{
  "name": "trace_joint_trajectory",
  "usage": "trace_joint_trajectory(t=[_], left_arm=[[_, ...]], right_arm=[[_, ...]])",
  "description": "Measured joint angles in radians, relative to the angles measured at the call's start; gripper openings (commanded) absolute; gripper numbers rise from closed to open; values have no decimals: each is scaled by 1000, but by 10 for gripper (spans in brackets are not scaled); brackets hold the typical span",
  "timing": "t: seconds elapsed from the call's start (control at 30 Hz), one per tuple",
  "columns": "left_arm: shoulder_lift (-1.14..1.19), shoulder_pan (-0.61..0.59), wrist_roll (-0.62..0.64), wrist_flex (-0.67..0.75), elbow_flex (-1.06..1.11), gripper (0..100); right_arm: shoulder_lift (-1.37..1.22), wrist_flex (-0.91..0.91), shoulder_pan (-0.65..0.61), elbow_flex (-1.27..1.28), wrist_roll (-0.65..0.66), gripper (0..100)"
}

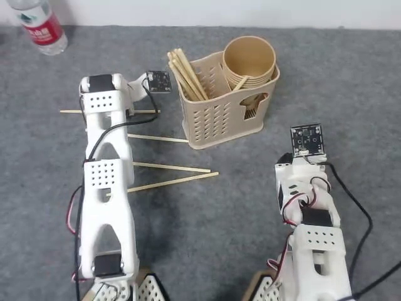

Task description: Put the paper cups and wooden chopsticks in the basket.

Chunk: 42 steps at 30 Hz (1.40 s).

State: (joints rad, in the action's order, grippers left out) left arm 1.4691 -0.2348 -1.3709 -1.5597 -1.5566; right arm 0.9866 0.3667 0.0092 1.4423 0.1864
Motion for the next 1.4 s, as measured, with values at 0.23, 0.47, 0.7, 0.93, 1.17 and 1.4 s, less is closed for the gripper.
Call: trace_joint_trajectory(t=[0.23, 0.47, 0.7, 0.93, 1.17, 1.4], left_arm=[[-28, -2, -104, -138, 25, 9], [-132, -31, -54, -158, 57, 9], [-384, -51, 0, -158, 278, 9], [-841, -23, 5, -158, 712, 9], [-1290, 84, 21, -158, 1140, 9], [-1660, 282, 238, -158, 1180, 9]], right_arm=[[0, 0, 0, 0, 0, 12], [0, 0, 0, 0, 0, 12], [0, 0, 0, 0, 0, 12], [0, 0, 0, 0, 0, 12], [0, 0, 0, 0, 0, 12], [0, 0, 0, 3, 0, 12]])
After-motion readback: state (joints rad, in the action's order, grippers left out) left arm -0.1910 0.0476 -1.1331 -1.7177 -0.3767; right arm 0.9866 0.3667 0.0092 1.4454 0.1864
